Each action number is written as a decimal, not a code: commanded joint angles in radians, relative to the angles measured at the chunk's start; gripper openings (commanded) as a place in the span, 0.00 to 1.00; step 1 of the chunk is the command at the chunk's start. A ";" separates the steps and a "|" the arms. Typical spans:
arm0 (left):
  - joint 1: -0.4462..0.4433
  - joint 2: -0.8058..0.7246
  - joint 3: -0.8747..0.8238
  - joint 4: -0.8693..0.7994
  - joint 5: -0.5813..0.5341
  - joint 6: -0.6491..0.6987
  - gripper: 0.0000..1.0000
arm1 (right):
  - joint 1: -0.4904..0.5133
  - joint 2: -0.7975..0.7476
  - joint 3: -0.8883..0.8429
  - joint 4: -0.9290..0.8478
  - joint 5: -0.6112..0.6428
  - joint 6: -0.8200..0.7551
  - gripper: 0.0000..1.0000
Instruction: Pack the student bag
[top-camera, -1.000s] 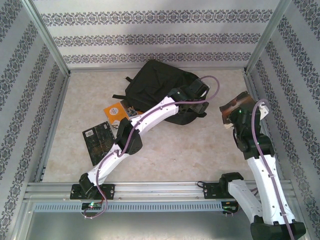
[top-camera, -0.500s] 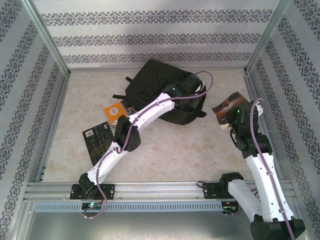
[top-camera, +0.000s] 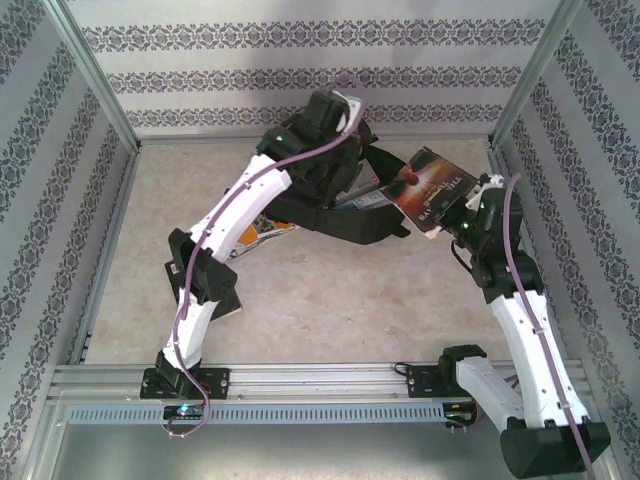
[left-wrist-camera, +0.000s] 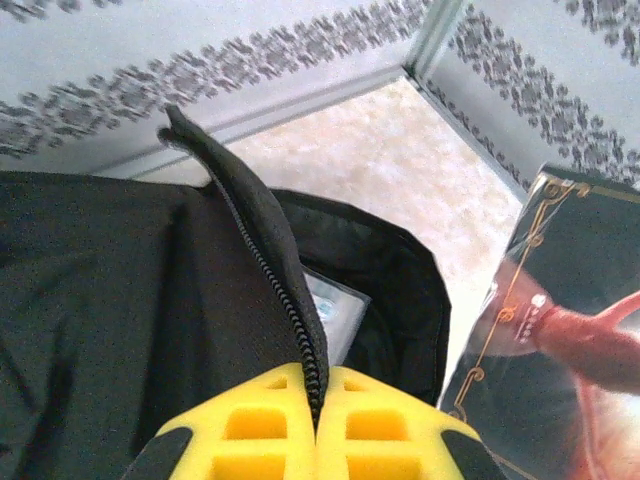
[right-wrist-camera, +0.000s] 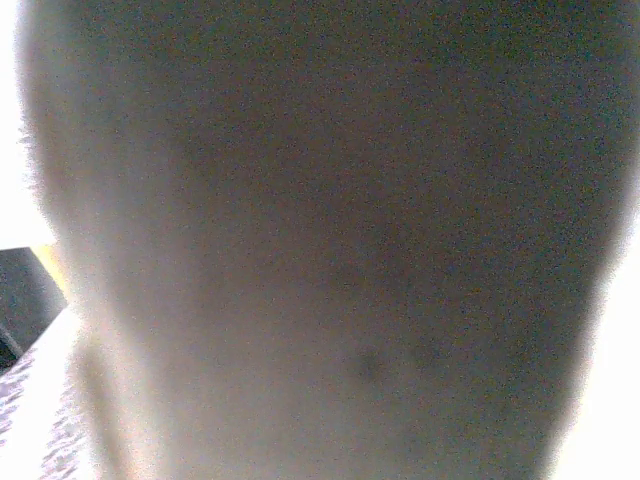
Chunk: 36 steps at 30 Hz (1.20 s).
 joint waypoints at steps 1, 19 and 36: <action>0.017 -0.048 -0.014 -0.025 0.029 -0.036 0.00 | -0.014 0.091 -0.010 0.214 -0.217 0.118 0.00; 0.041 -0.170 -0.139 0.024 0.072 -0.062 0.00 | 0.090 0.550 0.012 0.664 -0.283 0.375 0.00; 0.068 -0.172 -0.096 -0.008 0.072 -0.057 0.00 | 0.165 0.571 -0.057 0.719 -0.290 0.415 0.00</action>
